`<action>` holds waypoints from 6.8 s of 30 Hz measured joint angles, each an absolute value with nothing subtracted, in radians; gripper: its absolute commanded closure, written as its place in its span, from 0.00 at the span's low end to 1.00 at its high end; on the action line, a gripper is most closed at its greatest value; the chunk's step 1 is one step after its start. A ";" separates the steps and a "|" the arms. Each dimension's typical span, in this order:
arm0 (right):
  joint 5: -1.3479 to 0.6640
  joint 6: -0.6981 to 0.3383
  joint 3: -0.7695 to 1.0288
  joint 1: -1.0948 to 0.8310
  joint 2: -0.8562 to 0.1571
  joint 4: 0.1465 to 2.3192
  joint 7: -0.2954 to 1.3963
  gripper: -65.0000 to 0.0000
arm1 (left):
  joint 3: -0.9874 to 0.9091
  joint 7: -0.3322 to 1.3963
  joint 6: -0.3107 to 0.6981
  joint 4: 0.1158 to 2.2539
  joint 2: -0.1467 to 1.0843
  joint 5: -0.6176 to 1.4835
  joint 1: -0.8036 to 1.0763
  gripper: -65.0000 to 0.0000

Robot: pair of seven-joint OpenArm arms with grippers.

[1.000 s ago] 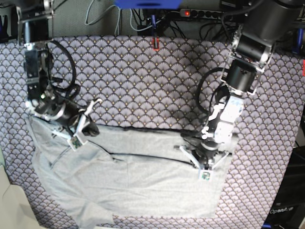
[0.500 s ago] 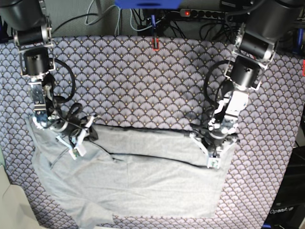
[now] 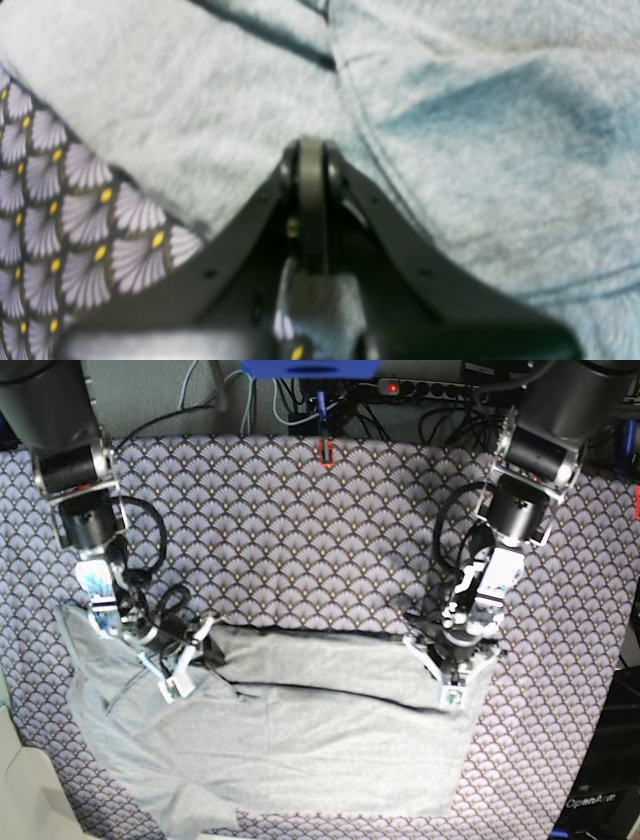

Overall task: Fold the T-shirt properly
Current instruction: 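Grasp the folded edge with both grippers and pull it outward to straighten, then release the shirt and move both grippers to the folded edge's corners, then grasp the folded edge corners with both grippers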

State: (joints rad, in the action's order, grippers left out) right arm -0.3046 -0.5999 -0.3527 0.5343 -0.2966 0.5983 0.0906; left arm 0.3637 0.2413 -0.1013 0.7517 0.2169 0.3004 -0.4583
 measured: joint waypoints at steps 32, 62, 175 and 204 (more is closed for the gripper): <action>-0.289 -0.478 -0.444 0.675 -0.510 0.262 -0.162 1.00 | 0.362 0.094 -0.088 0.672 0.241 0.301 -0.444 1.00; -0.287 -0.696 0.111 0.478 -0.671 0.262 -0.165 0.76 | 0.131 0.472 -0.110 1.329 0.274 0.310 -0.255 1.00; -0.195 -0.695 0.457 0.270 -0.407 0.757 0.287 0.99 | -0.220 0.482 -0.109 1.359 0.167 0.458 -0.027 0.32; -0.187 -0.695 0.455 0.265 -0.402 0.759 0.276 0.99 | -0.234 0.268 0.042 0.909 0.130 0.462 -0.281 0.38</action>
State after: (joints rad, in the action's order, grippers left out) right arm -0.1871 -0.6952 0.4549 0.2649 -0.4019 0.7589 0.2760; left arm -0.2337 0.2676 0.0418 0.9092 0.1295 0.4618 -0.2806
